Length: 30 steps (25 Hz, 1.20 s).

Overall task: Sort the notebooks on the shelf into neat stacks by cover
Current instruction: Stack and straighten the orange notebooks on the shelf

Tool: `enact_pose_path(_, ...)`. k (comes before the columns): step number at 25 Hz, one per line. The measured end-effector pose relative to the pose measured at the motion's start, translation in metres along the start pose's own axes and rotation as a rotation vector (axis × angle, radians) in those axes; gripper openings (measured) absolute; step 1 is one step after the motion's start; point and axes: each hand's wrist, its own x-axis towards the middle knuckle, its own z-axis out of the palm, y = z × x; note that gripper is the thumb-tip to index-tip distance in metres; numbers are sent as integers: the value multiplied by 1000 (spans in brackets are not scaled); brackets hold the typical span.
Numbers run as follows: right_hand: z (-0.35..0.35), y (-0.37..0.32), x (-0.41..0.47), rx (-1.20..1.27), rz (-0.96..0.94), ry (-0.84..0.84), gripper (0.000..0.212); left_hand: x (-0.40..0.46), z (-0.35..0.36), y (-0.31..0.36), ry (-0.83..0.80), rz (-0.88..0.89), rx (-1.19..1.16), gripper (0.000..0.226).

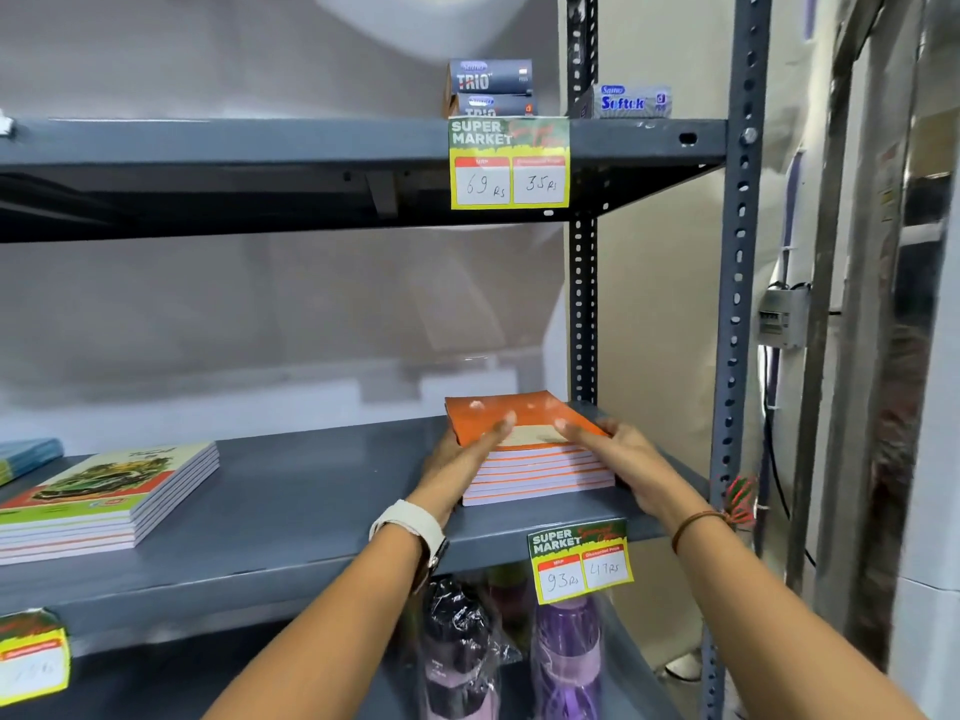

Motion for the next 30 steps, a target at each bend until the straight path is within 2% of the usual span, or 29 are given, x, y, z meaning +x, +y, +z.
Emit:
enact_pose_path(2, -12, 2, -8, -77, 6, -106, 58, -3, -5, -14, 7, 53, 296, 94)
enact_pose_path(4, -20, 5, -10, -149, 22, -182, 62, -6, -9, -22, 7, 45, 490, 97)
enact_pose_path(10, -22, 18, 1, -283, 18, -102, 64, -14, -12, -17, 51, 3, 521, 71)
enact_pose_path(15, -21, 23, 7, -283, 16, -82, 58, -9, -19, -18, 40, -11, 514, 81)
enact_pose_path(18, -18, 26, 12, -315, 4, -49, 68, -4, -22, -18, 18, -15, 514, 72)
enact_pose_path(25, -17, 28, 14, -337, -10, -5, 70, -5, -18, -18, 38, 24, 534, 52)
enact_pose_path(30, -19, 25, 12, -266, -3, -97, 61, -10, -18, -16, 33, 33, 573, 54)
